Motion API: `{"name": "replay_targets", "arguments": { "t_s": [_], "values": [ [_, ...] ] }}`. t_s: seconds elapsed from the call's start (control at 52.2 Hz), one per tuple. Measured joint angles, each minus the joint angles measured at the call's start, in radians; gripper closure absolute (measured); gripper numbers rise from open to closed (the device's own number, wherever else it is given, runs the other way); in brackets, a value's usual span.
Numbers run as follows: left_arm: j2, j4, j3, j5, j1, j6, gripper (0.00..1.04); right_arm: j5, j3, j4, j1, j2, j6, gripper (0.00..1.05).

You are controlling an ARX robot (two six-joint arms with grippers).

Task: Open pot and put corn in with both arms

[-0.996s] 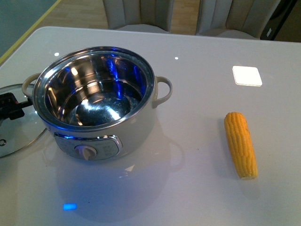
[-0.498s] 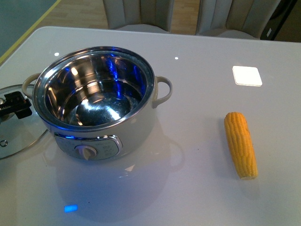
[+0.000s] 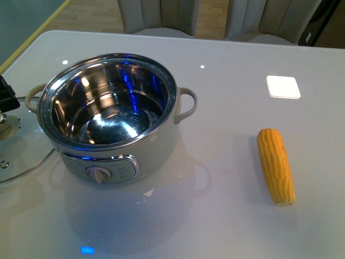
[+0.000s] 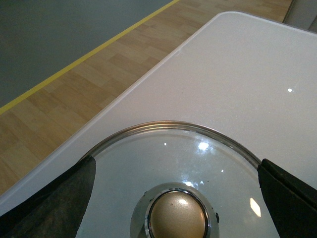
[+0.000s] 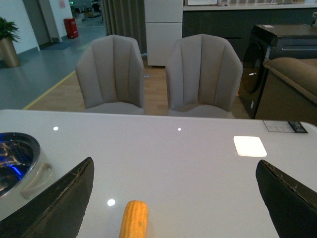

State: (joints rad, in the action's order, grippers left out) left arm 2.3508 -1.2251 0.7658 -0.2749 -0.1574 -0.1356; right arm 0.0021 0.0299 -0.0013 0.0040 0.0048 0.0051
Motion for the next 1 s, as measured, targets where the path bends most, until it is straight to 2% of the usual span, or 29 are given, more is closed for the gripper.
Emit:
{"name": "replay_targets", "arguments": {
  "t_s": [0.326, 0.517, 0.747, 0.996],
  "values": [
    [-0.317, 0.175, -0.091, 0.094, -0.037, -0.027, 0.07, 0.000, 0.000, 0.000, 0.000, 0.000, 0.000, 0.09],
    [-0.576, 0.299, -0.157, 0.153, -0.023, -0.039, 0.07, 0.000, 0.000, 0.000, 0.000, 0.000, 0.000, 0.09],
    [-0.928, 0.460, -0.286, 0.167, 0.060, -0.084, 0.07, 0.000, 0.000, 0.000, 0.000, 0.000, 0.000, 0.09],
    [-1.298, 0.703, -0.448, 0.087, 0.201, -0.153, 0.07, 0.000, 0.000, 0.000, 0.000, 0.000, 0.000, 0.09]
  ]
}}
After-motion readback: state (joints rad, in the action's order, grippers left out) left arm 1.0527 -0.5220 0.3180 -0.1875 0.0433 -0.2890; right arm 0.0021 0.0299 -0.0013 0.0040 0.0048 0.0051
